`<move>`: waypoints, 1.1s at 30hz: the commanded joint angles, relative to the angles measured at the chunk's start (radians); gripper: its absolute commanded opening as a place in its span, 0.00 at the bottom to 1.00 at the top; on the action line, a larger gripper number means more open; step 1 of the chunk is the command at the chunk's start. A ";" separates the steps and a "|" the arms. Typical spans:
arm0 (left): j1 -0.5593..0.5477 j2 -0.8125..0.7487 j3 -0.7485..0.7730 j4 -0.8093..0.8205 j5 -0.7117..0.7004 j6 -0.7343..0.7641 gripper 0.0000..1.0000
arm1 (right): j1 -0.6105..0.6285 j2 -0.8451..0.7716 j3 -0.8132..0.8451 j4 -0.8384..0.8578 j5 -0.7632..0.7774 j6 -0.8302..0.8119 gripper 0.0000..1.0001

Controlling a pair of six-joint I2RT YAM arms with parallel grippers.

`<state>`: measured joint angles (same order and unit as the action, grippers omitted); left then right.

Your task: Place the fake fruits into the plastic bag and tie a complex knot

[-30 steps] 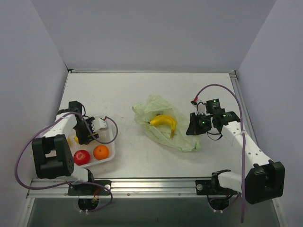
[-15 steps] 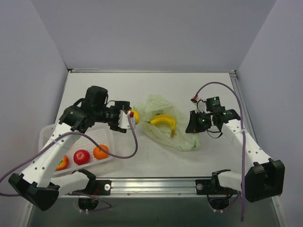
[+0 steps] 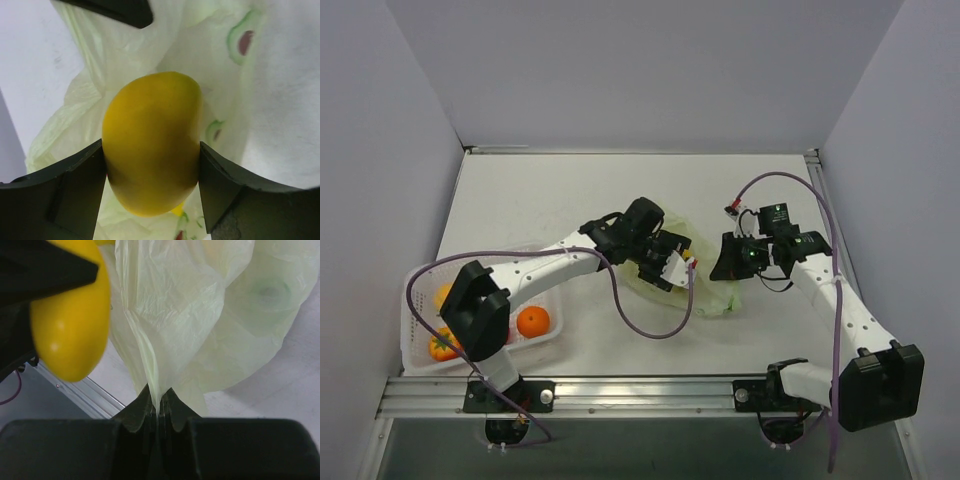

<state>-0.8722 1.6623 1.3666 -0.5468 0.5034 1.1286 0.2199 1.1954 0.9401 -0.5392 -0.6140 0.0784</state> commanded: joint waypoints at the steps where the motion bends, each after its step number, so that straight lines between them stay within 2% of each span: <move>1: 0.002 0.054 0.017 0.294 -0.117 0.068 0.14 | -0.016 -0.036 0.029 -0.047 -0.061 -0.006 0.00; 3: 0.016 0.088 0.012 0.385 -0.184 0.091 0.13 | -0.022 -0.039 0.032 -0.062 -0.075 -0.017 0.00; 8: 0.078 0.201 0.063 0.421 -0.289 0.141 0.17 | -0.047 -0.043 0.037 -0.084 -0.096 -0.034 0.00; 11: 0.117 0.243 0.072 0.426 -0.339 0.161 0.46 | -0.053 -0.039 0.039 -0.090 -0.101 -0.037 0.00; 12: 0.122 0.249 0.072 0.444 -0.354 0.151 0.63 | -0.051 -0.037 0.040 -0.091 -0.099 -0.038 0.00; 13: 0.128 0.246 0.068 0.455 -0.373 0.137 0.71 | -0.054 -0.033 0.040 -0.091 -0.095 -0.040 0.00; 15: 0.131 0.205 0.054 0.443 -0.359 0.088 0.78 | -0.053 -0.028 0.045 -0.091 -0.090 -0.040 0.00; 18: 0.133 0.087 0.046 0.330 -0.206 -0.013 0.86 | -0.054 -0.007 0.051 -0.090 -0.067 -0.043 0.00; 19: 0.133 0.052 0.046 0.293 -0.153 -0.041 0.97 | -0.054 0.007 0.057 -0.090 -0.066 -0.043 0.00; 20: 0.130 0.018 0.043 0.259 -0.043 -0.073 0.98 | -0.054 0.018 0.061 -0.087 -0.061 -0.045 0.00; 22: 0.115 -0.082 0.037 0.167 0.045 -0.165 0.97 | -0.056 0.045 0.075 -0.087 -0.058 -0.040 0.00; 25: 0.093 -0.197 0.026 0.076 0.113 -0.294 0.98 | -0.054 0.073 0.091 -0.079 -0.056 -0.032 0.00; 28: 0.128 -0.298 0.017 -0.066 0.161 -0.391 0.97 | -0.054 0.085 0.106 -0.077 -0.041 -0.031 0.00; 32: 0.248 -0.442 -0.088 -0.298 0.116 -0.377 0.92 | -0.053 0.092 0.109 -0.077 -0.027 -0.037 0.00; 33: 0.345 -0.505 -0.119 -0.321 0.104 -0.363 0.91 | -0.054 0.092 0.108 -0.077 -0.026 -0.038 0.00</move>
<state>-0.6712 1.2308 1.3369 -0.6151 0.5987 0.8104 0.1696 1.2831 1.0088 -0.5953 -0.6544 0.0502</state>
